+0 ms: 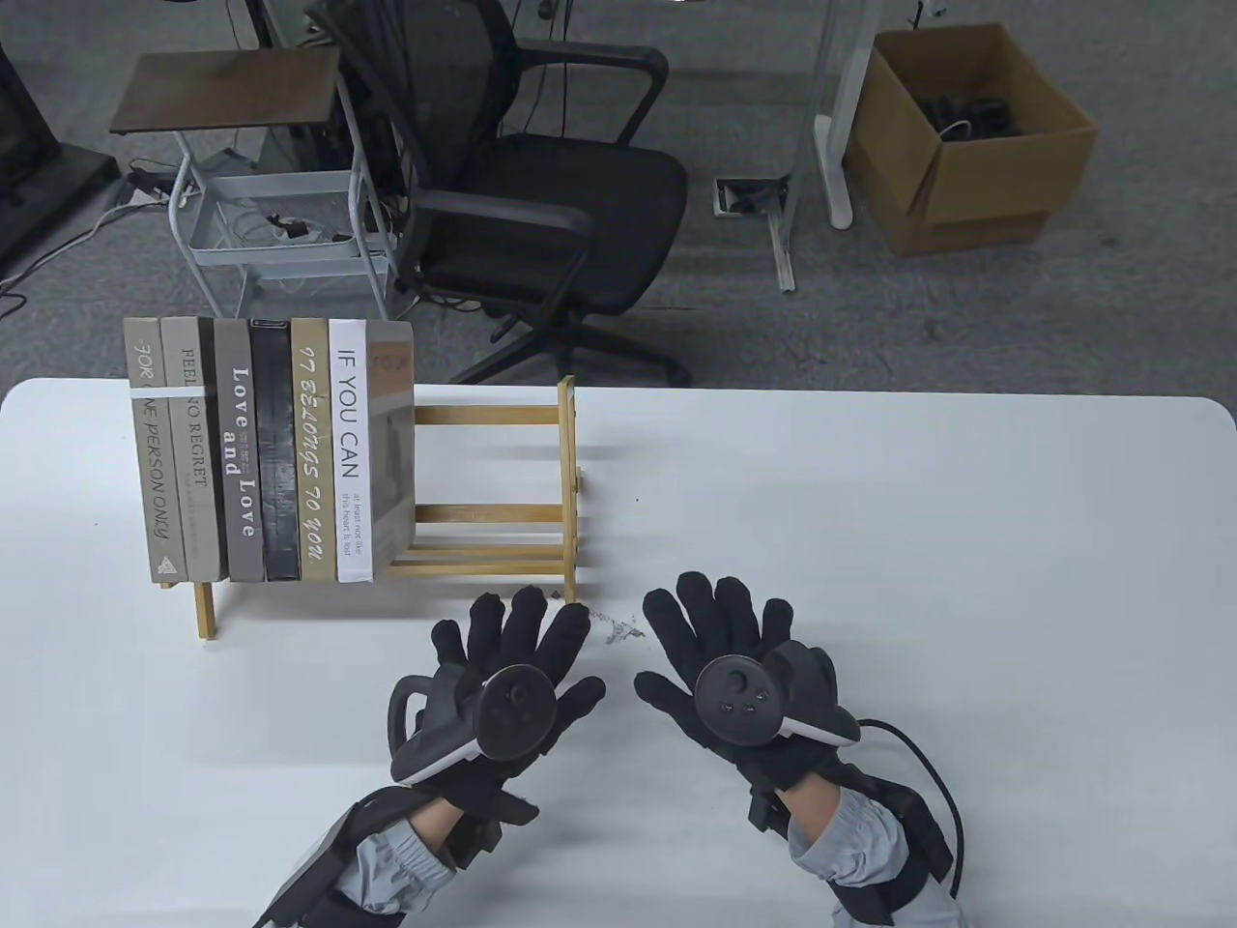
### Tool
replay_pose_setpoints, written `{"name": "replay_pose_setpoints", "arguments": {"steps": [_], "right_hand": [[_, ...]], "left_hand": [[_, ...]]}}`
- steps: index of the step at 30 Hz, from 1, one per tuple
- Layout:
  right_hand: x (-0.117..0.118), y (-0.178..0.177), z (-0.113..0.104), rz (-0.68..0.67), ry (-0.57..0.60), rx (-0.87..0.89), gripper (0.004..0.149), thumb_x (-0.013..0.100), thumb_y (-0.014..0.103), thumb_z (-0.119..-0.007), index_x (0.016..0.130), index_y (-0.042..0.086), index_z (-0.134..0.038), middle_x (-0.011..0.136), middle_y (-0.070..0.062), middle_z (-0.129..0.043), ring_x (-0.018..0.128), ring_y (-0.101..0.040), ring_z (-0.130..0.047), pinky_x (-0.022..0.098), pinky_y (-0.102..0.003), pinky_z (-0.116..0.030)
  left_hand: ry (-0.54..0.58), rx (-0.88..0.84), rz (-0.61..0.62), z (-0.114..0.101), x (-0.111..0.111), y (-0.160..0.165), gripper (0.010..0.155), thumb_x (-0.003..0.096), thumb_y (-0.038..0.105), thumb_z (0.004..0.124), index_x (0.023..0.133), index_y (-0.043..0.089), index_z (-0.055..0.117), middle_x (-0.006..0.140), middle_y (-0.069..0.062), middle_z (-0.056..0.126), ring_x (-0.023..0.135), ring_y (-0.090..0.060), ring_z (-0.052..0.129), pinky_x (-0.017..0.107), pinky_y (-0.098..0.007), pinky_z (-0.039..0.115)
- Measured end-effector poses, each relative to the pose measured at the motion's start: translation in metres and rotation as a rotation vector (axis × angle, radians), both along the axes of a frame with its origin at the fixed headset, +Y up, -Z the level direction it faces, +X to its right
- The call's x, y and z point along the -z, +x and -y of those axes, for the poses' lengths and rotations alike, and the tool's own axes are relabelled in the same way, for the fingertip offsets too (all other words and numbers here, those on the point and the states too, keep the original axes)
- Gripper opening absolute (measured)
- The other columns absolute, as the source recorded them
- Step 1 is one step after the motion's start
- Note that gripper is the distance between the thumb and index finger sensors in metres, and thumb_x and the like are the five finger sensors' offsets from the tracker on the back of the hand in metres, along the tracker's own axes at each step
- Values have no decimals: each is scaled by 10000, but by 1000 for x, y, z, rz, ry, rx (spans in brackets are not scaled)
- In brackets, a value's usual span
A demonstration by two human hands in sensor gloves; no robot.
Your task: Push a thick book into a tightly packed book rack slot
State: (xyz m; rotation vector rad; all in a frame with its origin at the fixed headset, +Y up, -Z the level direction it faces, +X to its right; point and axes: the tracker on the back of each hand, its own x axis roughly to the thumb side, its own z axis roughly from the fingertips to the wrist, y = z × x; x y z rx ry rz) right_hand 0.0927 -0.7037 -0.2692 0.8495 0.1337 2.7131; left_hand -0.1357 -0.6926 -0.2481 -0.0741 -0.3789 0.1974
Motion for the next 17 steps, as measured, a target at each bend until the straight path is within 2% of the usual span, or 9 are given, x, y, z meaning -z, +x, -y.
{"name": "replay_pose_setpoints", "arguments": {"steps": [17], "right_hand": [[0,-2,0,-4,0,-11,761,685,477,-488,1220,37,-171,1212,-394,-93,992,-737,-133,533,-861,-76]], "left_hand": [[-5,14,-3,0,-1,2,722,685,631,545,1264,266,316,1297,-284,286,1102,-662,293,699,-849,263]]}}
